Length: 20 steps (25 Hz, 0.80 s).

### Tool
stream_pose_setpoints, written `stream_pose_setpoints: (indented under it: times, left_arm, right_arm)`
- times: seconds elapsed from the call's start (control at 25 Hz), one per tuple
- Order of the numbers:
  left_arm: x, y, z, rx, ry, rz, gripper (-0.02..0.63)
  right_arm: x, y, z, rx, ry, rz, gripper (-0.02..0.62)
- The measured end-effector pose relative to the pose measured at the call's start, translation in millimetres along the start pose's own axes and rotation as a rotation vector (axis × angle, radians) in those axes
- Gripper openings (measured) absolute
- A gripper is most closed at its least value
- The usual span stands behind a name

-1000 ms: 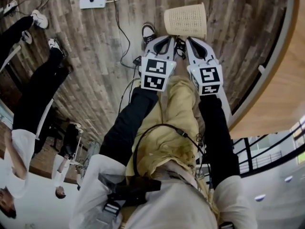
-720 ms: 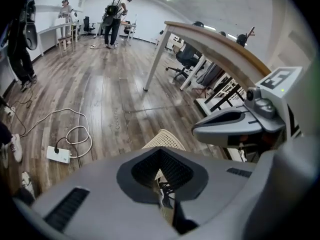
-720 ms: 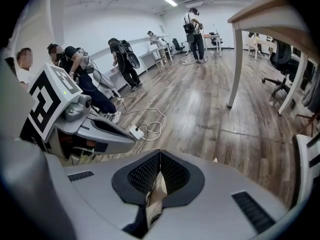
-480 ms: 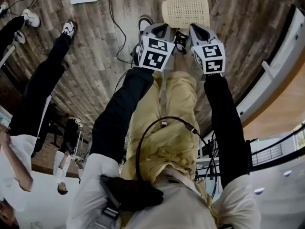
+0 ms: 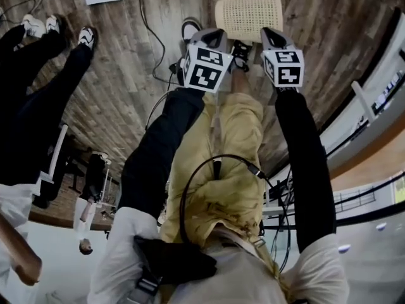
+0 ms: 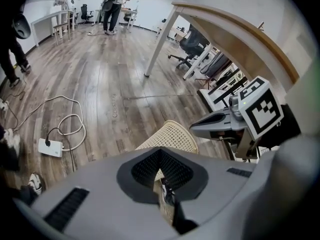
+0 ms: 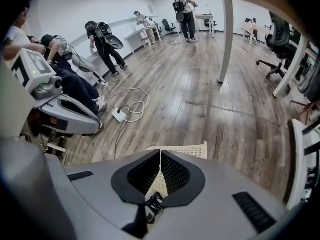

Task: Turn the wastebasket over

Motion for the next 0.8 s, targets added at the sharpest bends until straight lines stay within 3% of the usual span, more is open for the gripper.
stream_pose_setpoints:
  times: [0.32,0.4,0.48,0.8]
  left_arm:
    - [-4,25,-19,-0.031,-0.025,-0.013,-0.003]
    - [-5,28,-18,-0.042,-0.02,-0.012,-0.003]
    - [-4,34,-19,-0.045,-0.021,-0.014,-0.003]
    - [1,47,-28,-0.047,-0.029,-0.018,-0.003]
  right_arm:
    - [50,23,-27,-0.097,0.028,-0.154,0.026]
    - [62,26,-33,-0.119,0.043,-0.183,0.052]
    - [73,29,-41,-0.142,0.073,-0.198,0.117]
    - [91,44,-70,-0.245,0.151,-0.213,0.124]
Point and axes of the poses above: the fingertips, and each gripper's own axes: y forward along the fingers, x to its right, z out of its top, the point moved 9 cm from there along -y, backward along the fingers, and after that the axes turned 14 degrees about x, right-handed, at the moved point
